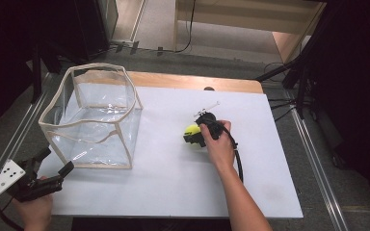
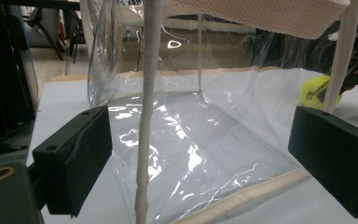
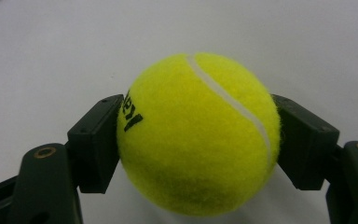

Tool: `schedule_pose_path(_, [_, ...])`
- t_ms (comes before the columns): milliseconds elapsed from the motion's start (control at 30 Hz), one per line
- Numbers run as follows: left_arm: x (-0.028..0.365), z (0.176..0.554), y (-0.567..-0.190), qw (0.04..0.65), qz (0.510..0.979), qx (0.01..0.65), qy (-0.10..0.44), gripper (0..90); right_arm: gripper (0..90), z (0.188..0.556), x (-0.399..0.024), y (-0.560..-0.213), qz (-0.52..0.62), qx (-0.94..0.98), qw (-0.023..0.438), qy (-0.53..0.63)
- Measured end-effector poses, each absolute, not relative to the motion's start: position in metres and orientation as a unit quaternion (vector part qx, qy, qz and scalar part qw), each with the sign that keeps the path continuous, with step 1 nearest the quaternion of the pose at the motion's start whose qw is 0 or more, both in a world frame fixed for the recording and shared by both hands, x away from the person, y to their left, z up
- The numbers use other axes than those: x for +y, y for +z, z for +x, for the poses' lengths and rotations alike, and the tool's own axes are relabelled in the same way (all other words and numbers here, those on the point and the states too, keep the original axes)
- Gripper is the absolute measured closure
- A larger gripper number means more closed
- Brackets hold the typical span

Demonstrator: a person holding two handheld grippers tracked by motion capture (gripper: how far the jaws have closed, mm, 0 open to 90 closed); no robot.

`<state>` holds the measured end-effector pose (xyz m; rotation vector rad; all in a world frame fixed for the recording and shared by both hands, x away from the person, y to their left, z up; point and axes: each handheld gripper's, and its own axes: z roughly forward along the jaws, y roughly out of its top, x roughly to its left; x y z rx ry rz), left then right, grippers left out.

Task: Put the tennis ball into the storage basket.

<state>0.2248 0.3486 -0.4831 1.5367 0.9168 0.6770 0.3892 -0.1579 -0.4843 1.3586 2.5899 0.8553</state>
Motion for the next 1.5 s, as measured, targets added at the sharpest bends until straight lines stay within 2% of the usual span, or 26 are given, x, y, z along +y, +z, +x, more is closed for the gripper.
schedule_pose_path(600, [0.348, 0.225, -0.483, 0.577, 0.656, 0.391, 0.289, 6.5, 19.9, 0.392, -0.153, -0.49, 0.438, 0.853, 0.042, 0.279])
schedule_pose_path(867, [0.349, 0.225, -0.483, 0.576, 0.657, 0.391, 0.289, 6.4, 23.3, 0.393, -0.147, -0.493, 0.439, 0.852, 0.033, 0.282])
schedule_pose_path(1067, [0.349, 0.225, -0.483, 0.578, 0.655, 0.392, 0.289, 6.5, 23.7, 0.392, -0.146, -0.491, 0.437, 0.856, 0.047, 0.273])
schedule_pose_path(1500, [0.349, 0.225, -0.483, 0.579, 0.654, 0.393, 0.289, 6.5, 23.7, 0.389, -0.144, -0.486, 0.427, 0.859, 0.046, 0.279])
